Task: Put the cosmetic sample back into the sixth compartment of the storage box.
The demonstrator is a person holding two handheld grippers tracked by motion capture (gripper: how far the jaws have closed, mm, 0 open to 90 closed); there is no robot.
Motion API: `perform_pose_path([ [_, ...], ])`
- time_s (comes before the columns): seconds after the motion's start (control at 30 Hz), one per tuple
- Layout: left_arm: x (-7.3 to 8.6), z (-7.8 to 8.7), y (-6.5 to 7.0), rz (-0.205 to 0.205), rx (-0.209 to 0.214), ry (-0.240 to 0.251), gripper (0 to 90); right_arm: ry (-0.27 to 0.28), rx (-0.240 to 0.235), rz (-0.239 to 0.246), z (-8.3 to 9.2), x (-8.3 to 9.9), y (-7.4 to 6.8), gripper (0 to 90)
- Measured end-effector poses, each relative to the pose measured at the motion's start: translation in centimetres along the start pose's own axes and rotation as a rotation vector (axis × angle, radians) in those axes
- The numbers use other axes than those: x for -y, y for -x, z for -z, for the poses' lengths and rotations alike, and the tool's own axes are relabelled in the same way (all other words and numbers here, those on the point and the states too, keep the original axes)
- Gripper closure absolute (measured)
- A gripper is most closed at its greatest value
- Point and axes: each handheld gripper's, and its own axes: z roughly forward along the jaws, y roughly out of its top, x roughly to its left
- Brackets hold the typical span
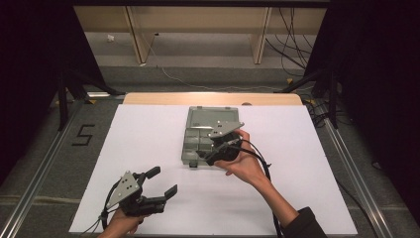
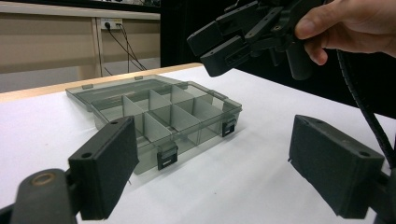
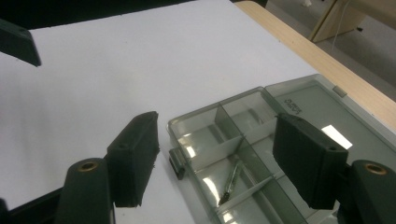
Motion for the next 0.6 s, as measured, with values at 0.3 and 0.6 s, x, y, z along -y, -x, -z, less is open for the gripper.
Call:
perform_pose_path([
  [0.3, 0.0, 0.0, 0.0, 0.0, 0.002, 0.003, 15.0, 0.054, -0.016, 0.007, 1.3, 0.3, -0.7, 30.6],
  [0.6, 0.0, 0.0, 0.0, 0.0, 0.001, 0.001, 15.0, 0.126, -0.023, -0.023, 2.7, 0.8, -0.8, 29.3],
])
